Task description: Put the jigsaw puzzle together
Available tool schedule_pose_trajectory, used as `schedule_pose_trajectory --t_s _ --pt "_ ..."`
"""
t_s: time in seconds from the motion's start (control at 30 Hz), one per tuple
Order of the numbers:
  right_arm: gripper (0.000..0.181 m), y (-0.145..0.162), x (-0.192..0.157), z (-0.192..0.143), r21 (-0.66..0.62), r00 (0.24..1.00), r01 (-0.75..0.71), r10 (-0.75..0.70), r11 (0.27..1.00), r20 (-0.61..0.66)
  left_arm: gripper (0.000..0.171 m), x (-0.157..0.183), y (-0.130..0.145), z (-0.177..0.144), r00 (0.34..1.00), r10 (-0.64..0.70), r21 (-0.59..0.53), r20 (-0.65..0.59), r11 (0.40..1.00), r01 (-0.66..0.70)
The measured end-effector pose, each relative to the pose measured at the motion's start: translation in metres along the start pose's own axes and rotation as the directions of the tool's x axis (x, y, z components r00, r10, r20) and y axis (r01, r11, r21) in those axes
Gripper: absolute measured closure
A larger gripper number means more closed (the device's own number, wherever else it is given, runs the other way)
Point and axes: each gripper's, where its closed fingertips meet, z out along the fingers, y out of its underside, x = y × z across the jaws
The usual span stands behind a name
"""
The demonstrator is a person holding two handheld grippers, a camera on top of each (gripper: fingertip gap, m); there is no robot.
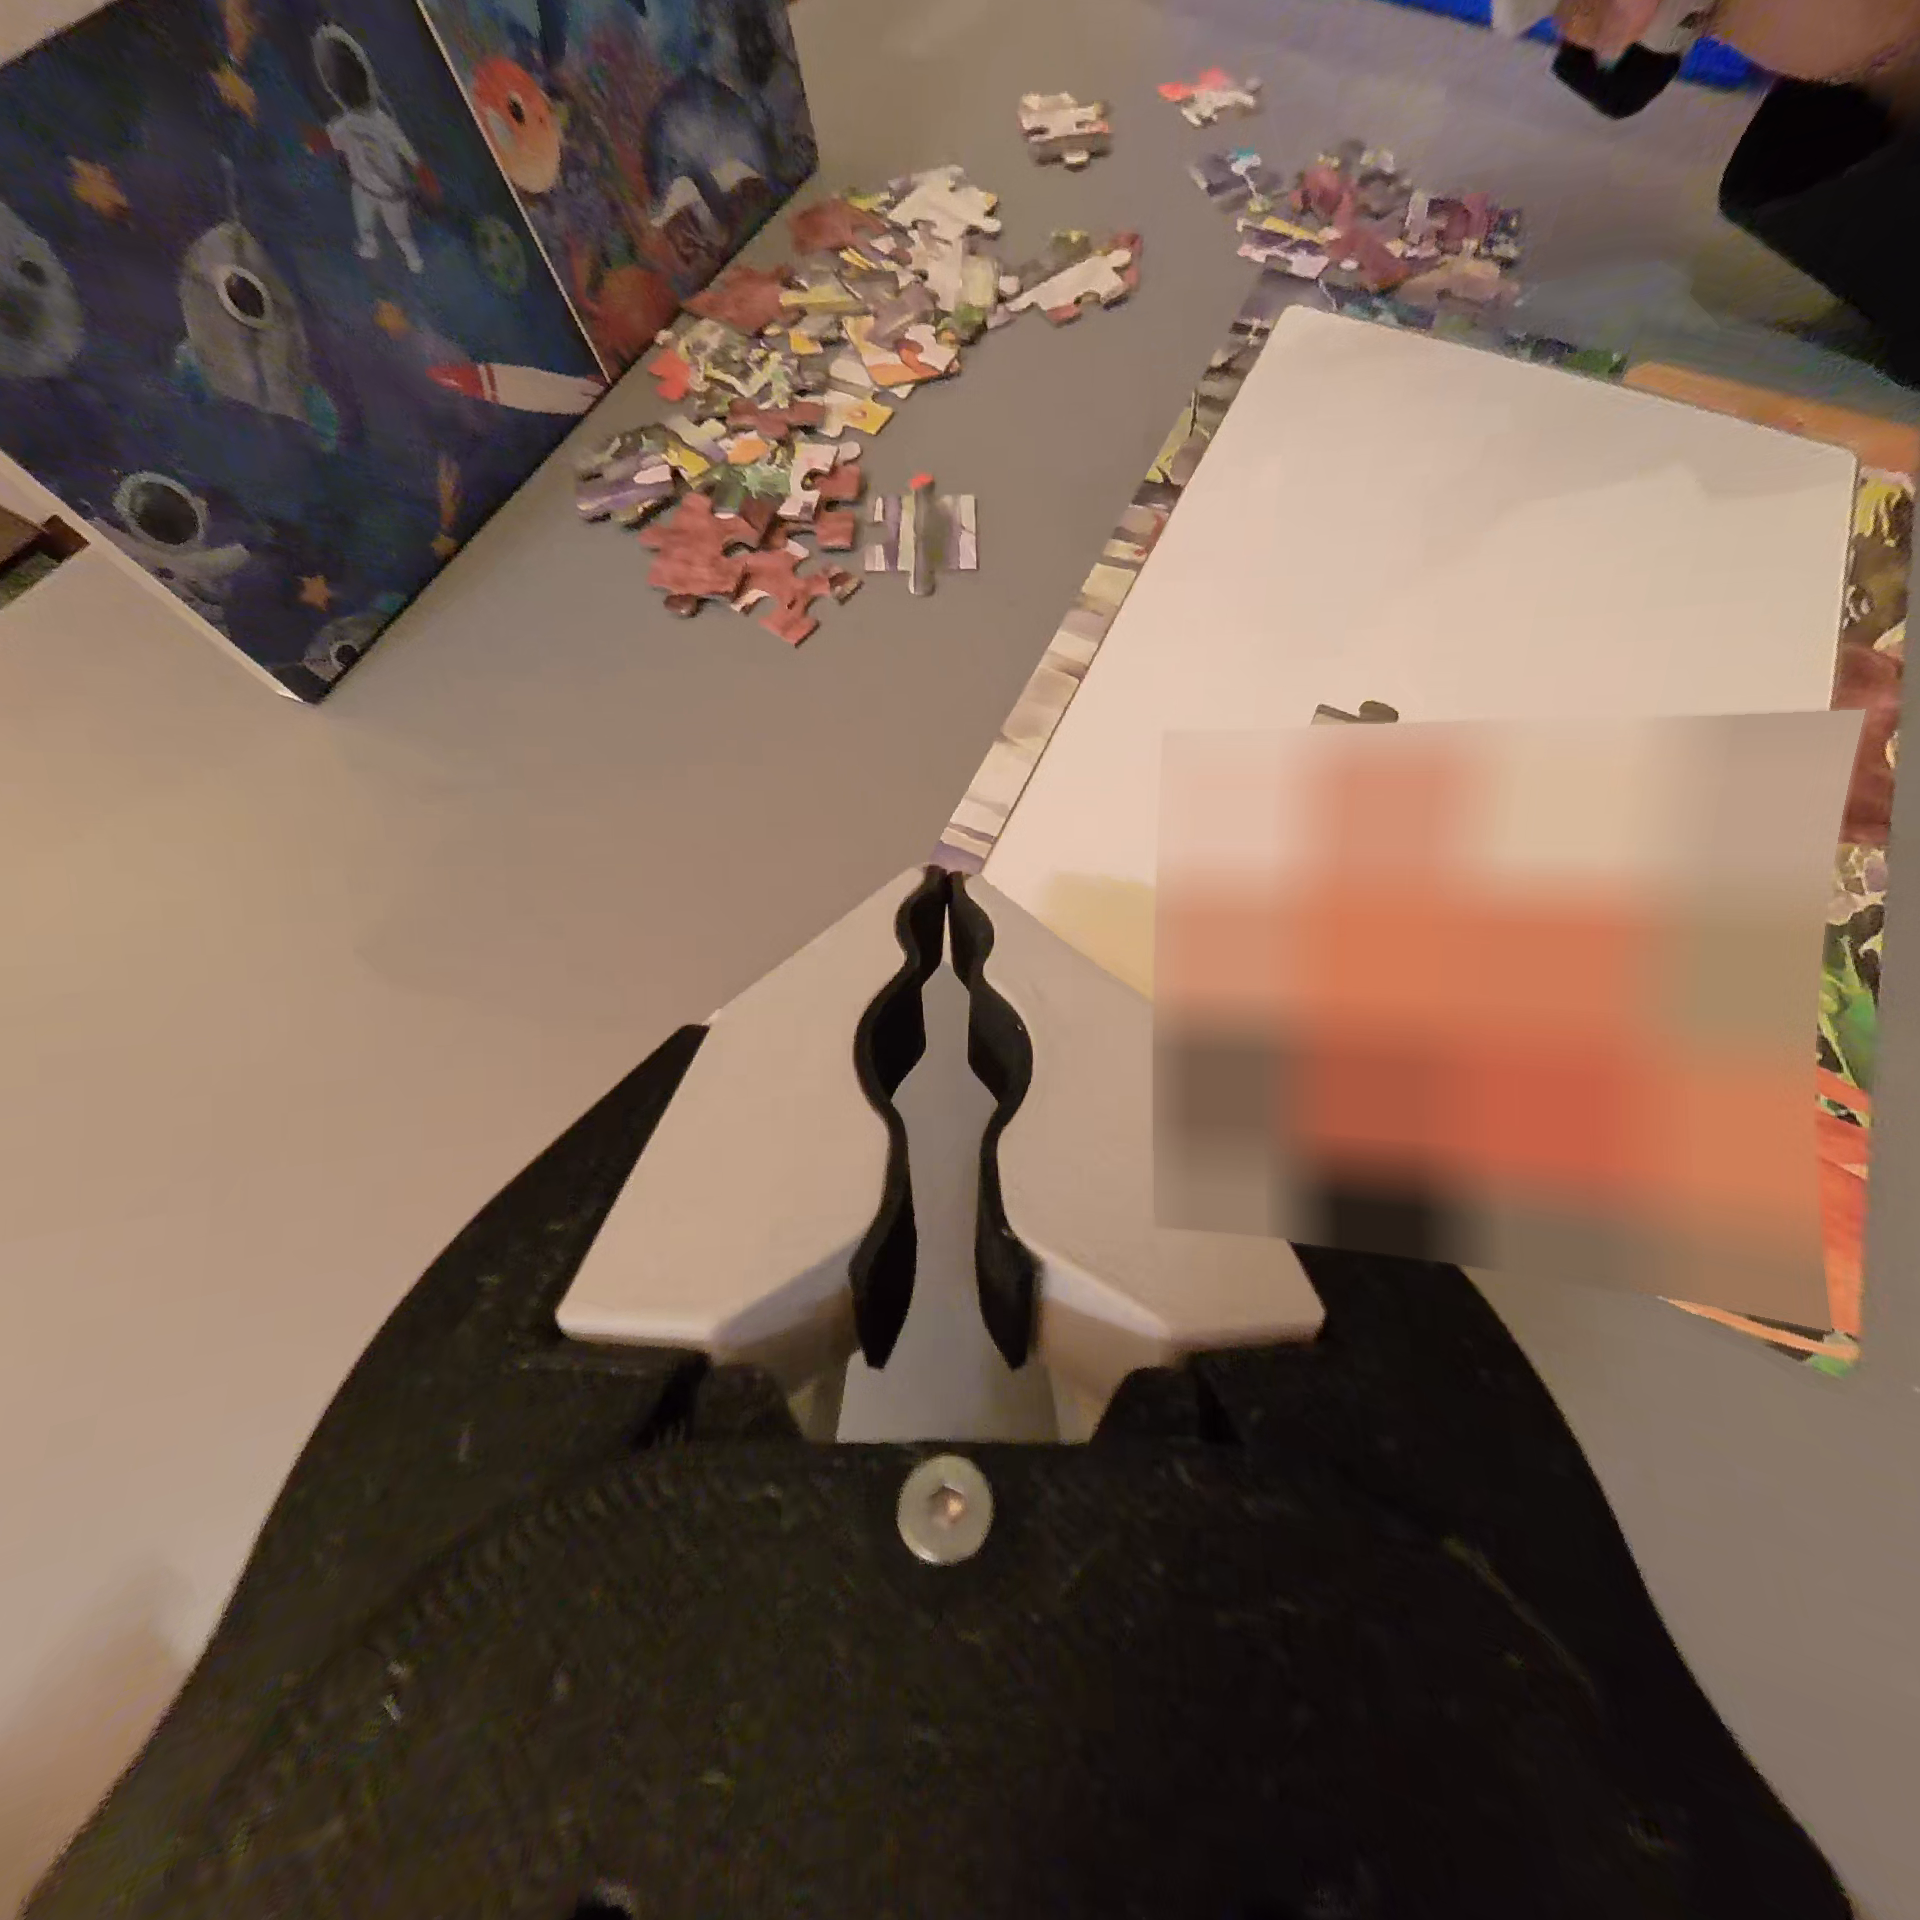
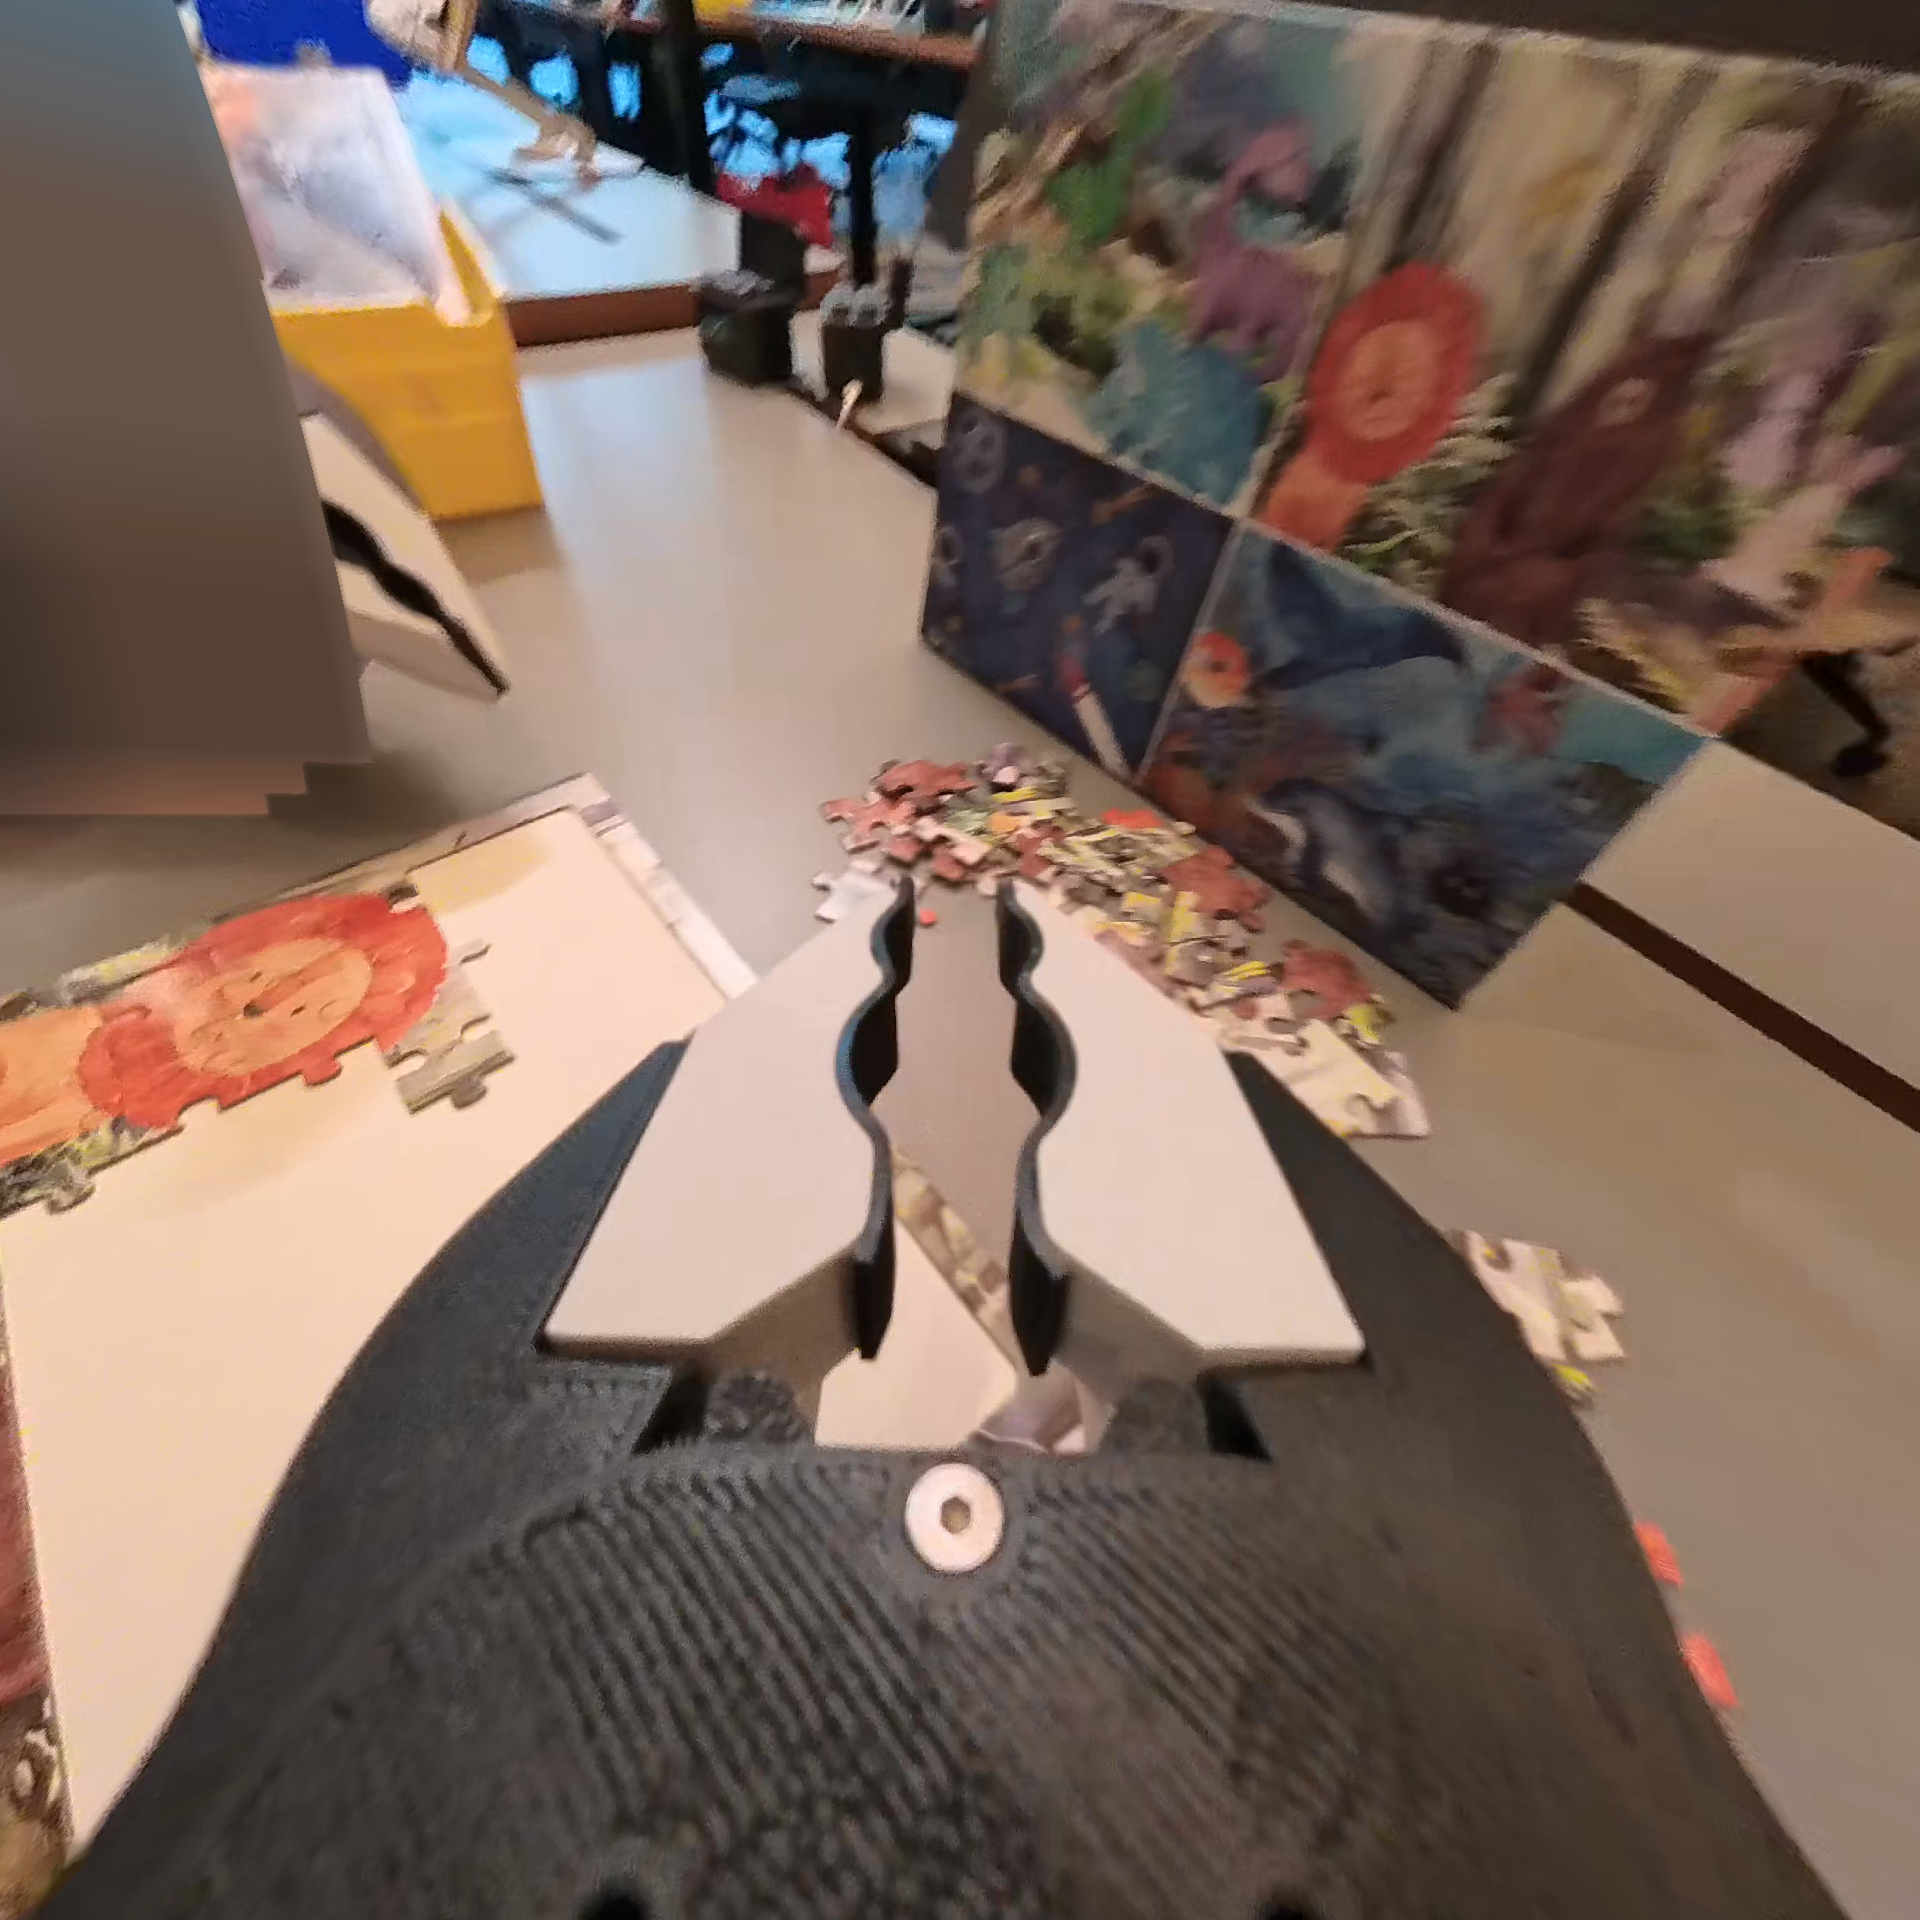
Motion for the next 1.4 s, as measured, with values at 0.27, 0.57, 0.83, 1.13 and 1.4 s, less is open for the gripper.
schedule_pose_trajectory --t_s 0.27,0.57,0.83,1.13,1.4 --pt "0.168 0.009 0.06 -0.043 0.053 0.978 -0.07 0.079 0.996 -0.192 0.171 -0.004 -0.011 -0.004 1.0 -0.006 0.088 0.019 0.996 0.005" --pt "0.144 0.01 0.073 -0.051 0.096 0.962 -0.132 0.151 0.987 -0.229 0.161 0.01 -0.021 0.003 0.987 -0.115 0.183 -0.113 0.974 0.135" --pt "0.085 -0.005 0.073 -0.058 0.165 0.951 -0.034 0.083 0.986 -0.298 0.124 0.005 -0.03 -0.001 0.968 -0.193 0.262 -0.16 0.937 0.23" --pt "0.092 -0.007 0.084 -0.07 0.147 0.922 0.044 0.017 0.988 -0.386 0.098 -0.001 -0.044 -0.024 0.963 -0.184 0.37 -0.199 0.895 0.248" --pt "0.103 -0.005 0.107 -0.097 0.15 0.854 0.114 -0.02 0.982 -0.52 0.104 -0.003 -0.035 -0.013 0.973 -0.168 0.332 -0.161 0.919 0.214"
